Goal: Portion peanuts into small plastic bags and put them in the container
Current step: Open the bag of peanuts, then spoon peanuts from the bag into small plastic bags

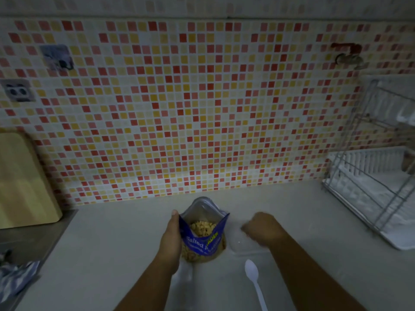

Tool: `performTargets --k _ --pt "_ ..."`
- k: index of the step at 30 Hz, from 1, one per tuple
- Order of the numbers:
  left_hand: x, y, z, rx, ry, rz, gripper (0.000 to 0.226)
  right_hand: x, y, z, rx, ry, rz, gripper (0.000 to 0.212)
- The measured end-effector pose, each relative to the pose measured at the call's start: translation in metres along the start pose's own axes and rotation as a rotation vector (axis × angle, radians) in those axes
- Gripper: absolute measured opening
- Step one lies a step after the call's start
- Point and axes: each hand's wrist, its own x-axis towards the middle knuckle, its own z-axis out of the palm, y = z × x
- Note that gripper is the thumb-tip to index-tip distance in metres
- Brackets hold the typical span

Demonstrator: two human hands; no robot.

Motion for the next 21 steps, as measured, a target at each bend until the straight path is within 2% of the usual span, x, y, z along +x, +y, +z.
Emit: performTargets --k 1,3,6,8,12,15,17,19,21 --pt "-0.001 0.001 0.001 -0.001 0.000 -0.001 0.051 -0.008 0.012 0.005 -0.115 -0.110 0.013 0.023" --pt "-0.002 0.001 0.002 -0.001 0.009 -0.010 0.051 -0.022 0.032 0.022 -0.319 -0.249 0.018 0.039" --pt "-0.003 0.002 0.002 0.015 0.004 -0.022 0.052 -0.034 0.057 0.051 -0.434 -0.211 0.075 0.058" --pt "-0.004 0.002 0.003 0.021 0.003 -0.027 0.053 -0.037 0.065 0.063 -0.432 -0.172 0.102 0.060" --pt "-0.006 0.003 0.002 0.018 0.008 -0.043 0.052 -0.046 0.067 0.065 -0.391 -0.152 0.087 0.042" --pt "-0.008 0.004 0.003 0.004 0.005 -0.043 0.051 -0.043 0.059 0.052 -0.397 -0.249 0.038 0.043" --pt "-0.008 0.005 0.003 -0.007 0.008 -0.049 0.050 -0.039 0.043 0.025 -0.334 -0.292 -0.004 0.033" --pt "-0.006 0.005 0.003 -0.007 0.013 -0.052 0.050 -0.042 0.022 -0.009 -0.118 -0.175 -0.054 0.015" --pt "-0.005 0.004 0.003 -0.013 0.017 -0.056 0.050 -0.045 0.000 -0.032 0.109 0.027 -0.168 0.010"
